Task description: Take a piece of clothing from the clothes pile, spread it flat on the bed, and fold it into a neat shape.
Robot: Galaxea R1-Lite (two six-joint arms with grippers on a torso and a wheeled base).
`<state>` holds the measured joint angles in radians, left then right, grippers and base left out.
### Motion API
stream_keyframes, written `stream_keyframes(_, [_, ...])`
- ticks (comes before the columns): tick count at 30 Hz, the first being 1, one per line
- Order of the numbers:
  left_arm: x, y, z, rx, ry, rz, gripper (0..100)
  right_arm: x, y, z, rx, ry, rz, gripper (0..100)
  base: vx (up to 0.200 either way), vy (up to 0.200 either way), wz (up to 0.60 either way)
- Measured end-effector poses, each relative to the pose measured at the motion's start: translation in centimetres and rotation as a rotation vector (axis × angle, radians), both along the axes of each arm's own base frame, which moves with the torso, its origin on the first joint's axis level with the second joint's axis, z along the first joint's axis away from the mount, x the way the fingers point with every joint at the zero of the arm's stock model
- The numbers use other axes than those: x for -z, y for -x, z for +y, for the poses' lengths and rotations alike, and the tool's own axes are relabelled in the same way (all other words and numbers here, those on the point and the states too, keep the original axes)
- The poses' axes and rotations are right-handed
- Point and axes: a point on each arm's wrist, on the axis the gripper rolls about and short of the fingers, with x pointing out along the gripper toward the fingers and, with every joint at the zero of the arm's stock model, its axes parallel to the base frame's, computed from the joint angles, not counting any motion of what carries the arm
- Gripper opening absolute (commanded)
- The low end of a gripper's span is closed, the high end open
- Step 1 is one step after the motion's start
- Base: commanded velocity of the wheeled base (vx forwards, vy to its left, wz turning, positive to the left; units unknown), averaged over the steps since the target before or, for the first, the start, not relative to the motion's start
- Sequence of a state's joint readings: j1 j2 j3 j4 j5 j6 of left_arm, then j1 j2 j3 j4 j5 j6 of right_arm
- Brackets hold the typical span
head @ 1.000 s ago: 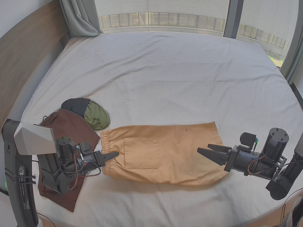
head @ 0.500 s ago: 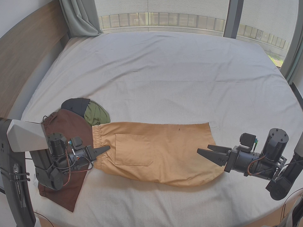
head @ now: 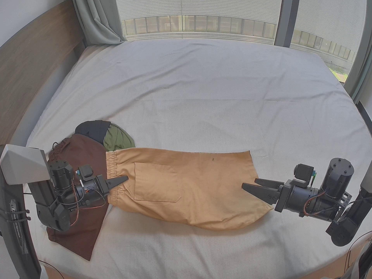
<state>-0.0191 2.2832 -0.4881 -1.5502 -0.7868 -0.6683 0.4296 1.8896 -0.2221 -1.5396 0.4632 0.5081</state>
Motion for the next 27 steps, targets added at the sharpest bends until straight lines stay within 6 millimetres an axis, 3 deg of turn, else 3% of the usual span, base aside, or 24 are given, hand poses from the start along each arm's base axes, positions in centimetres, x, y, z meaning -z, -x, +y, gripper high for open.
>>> stream_keyframes(27, [-1.4, 2.0, 3.4, -0.066, 0.007, 0.0, 0, 0.7, 0.0, 0.4, -0.016, 0.042, -0.011, 100, 0.0, 0.0, 0.0])
